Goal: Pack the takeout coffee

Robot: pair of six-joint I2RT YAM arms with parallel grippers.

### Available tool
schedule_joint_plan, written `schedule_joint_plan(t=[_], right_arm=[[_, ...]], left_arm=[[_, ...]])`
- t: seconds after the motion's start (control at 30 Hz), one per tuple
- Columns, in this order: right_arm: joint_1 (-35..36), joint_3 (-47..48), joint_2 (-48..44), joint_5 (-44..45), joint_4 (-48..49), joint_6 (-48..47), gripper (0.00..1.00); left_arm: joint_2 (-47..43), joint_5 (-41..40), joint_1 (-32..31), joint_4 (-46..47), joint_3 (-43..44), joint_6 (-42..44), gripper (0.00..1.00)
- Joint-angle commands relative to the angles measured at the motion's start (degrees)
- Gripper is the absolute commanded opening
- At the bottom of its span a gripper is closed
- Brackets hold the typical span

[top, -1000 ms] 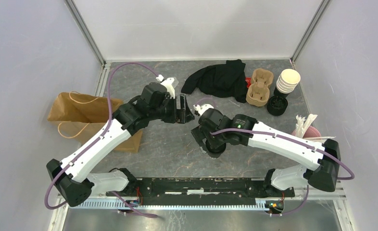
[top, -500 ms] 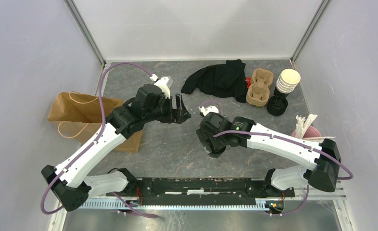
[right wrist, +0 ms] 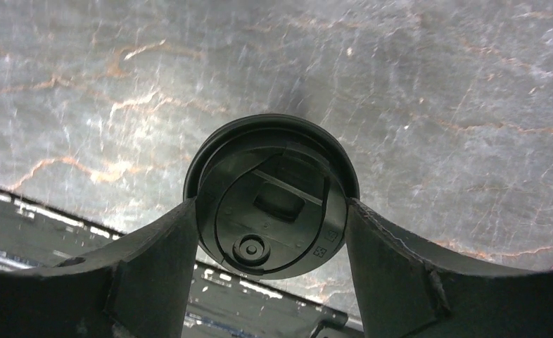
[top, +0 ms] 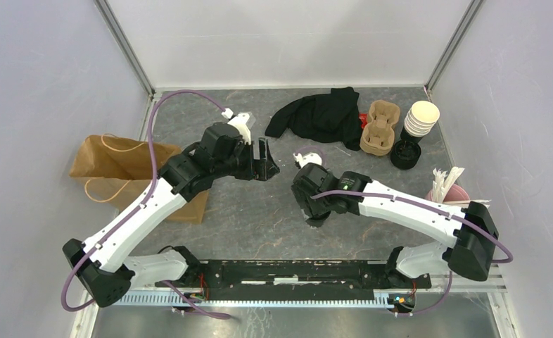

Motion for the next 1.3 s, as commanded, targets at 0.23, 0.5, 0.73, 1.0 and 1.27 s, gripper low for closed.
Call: schedule_joint_plan(t=[0.23,0.5,0.73,1.0,1.27], right_arm=[[-21.25,-1.48,2.56,3.66,16.74,-13.06,0.71],[-29.79,8.5,13.67,0.99,17.51,-19.66,0.74],[-33.79,7.78,13.48,-1.6,19.49,-21.37,0.77],[-34.35,10.59,12.09,-4.21,16.91,-22.68,0.93],[-35.39,14.36,6.88,-6.25,11.59,-24.51,0.98]], left_arm=[[1.06,-1.06,0.19,0.62,1.77,3.57,0.88],[0.85,-1.78,0.19,-1.69,3.95,4.11,0.88],[0.0,-4.15,0.19,-2.51,4.22,3.39,0.89],[0.73,-2.5,0.19,-2.15,4.45,1.09,0.9],[2.24,1.02,0.19,-1.81,6.34,-3.28,0.91]])
